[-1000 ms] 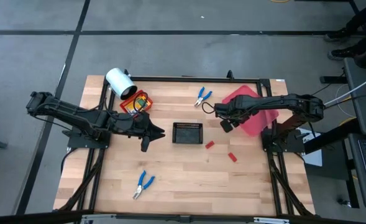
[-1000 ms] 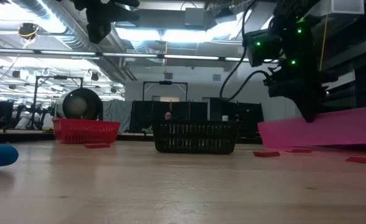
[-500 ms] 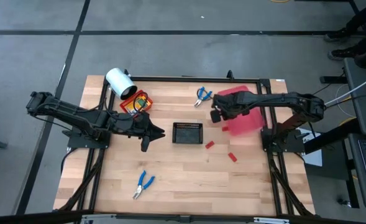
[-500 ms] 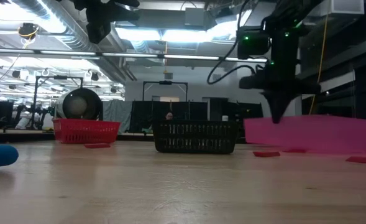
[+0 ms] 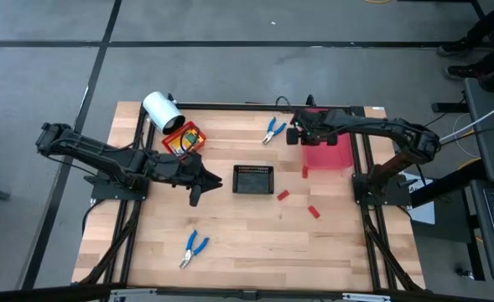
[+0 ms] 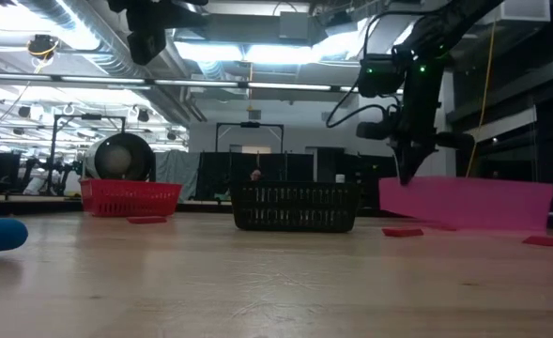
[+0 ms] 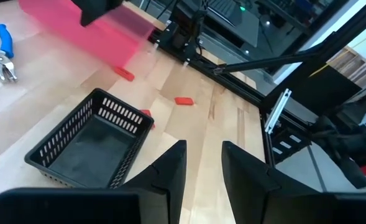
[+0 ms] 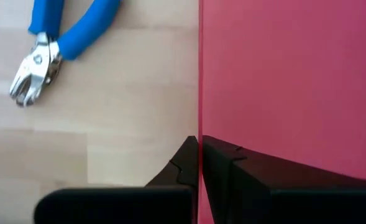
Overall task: Pick & Place School Supplies
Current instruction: Adjust the pink bin, then put the red eraser into the black bin
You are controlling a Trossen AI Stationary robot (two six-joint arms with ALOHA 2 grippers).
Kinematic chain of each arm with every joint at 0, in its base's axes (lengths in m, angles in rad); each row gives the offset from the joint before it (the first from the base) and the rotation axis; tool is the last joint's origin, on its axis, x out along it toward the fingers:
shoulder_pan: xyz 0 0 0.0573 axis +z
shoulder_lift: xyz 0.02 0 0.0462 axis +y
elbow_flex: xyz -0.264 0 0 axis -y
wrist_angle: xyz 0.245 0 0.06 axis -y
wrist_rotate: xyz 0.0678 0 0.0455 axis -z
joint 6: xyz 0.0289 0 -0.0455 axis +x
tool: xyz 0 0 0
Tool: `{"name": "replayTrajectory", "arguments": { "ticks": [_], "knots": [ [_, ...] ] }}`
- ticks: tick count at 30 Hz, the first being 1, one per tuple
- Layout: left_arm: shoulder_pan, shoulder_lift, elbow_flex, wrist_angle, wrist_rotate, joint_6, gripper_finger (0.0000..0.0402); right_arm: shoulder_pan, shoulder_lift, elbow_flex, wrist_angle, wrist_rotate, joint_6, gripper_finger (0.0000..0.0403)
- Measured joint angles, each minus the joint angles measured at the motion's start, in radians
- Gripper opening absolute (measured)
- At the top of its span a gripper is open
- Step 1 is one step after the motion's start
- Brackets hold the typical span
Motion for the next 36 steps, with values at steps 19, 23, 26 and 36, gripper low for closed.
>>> {"name": "replayTrajectory", "arguments": {
  "ticks": [19, 23, 26, 36],
  "knots": [
    [-0.023, 0.000, 0.000, 0.000, -0.033, -0.026, 0.0097, -0.090, 0.000, 0.000, -0.015, -0.037, -0.091, 0.0018],
    [-0.023, 0.000, 0.000, 0.000, -0.034, -0.032, 0.0097, -0.089, 0.000, 0.000, -0.049, -0.016, -0.091, 0.0018],
    [-0.023, 0.000, 0.000, 0.000, -0.036, -0.033, 0.0097, -0.090, -0.012, 0.000, -0.034, -0.010, -0.119, 0.0022],
    [-0.023, 0.000, 0.001, 0.000, -0.036, -0.028, 0.0097, -0.095, -0.111, 0.001, -0.004, 0.040, -0.159, 0.0106]
  ]
}}
